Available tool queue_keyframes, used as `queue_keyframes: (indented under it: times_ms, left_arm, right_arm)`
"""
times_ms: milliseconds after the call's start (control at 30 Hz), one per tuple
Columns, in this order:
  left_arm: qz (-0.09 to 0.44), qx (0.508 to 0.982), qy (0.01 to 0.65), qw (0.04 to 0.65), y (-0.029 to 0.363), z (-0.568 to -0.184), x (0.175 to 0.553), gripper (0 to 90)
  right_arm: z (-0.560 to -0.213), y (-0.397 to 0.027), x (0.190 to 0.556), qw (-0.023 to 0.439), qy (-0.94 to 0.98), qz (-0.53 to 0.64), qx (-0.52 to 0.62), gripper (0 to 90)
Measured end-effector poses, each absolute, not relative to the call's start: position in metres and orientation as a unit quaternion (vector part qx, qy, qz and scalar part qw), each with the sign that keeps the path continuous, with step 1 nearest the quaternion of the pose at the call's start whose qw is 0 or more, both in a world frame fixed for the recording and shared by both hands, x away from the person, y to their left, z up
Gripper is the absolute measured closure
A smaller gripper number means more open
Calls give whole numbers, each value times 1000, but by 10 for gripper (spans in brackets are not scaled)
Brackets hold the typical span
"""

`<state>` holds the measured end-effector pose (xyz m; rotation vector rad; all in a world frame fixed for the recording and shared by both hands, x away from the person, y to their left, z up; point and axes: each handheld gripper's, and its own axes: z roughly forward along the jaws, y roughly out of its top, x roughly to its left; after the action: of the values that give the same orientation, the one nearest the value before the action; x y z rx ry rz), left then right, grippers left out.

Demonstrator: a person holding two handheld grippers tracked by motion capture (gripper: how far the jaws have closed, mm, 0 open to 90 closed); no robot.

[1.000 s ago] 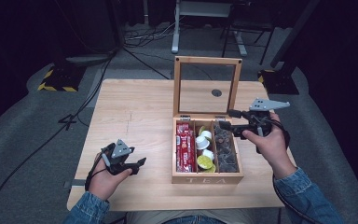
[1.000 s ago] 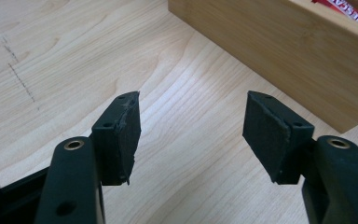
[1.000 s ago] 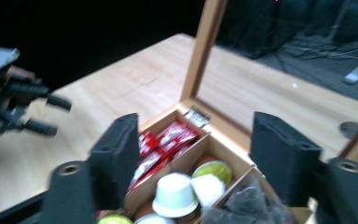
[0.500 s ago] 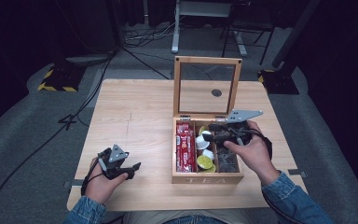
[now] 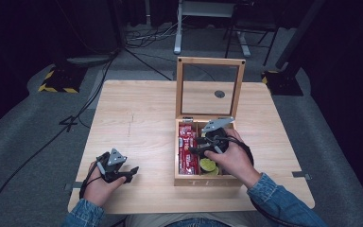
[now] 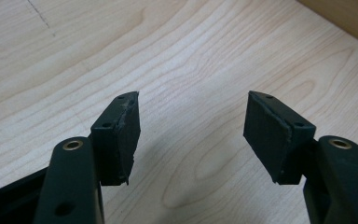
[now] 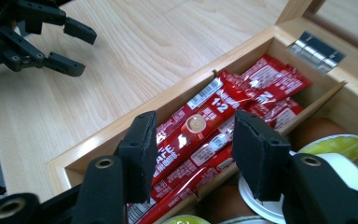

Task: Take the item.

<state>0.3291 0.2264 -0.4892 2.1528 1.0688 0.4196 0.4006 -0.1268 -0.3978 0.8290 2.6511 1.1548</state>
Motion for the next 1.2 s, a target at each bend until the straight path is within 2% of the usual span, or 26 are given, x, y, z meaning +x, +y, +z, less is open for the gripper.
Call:
queue_keyframes:
  times_ms: [600,933,1200]
  left_arm:
    - [163,831,405,344,221,-501,335,344]
    - [162,831,405,346,219,-502,335,336]
    - [161,830,404,351,218,-503,334,334]
  right_arm:
    - [-423,-107,395,82,894,336,285,482]
    - [-429,-100,394,84,896,331,285,451]
    - [-428,-93,389,101,901,321,272,465]
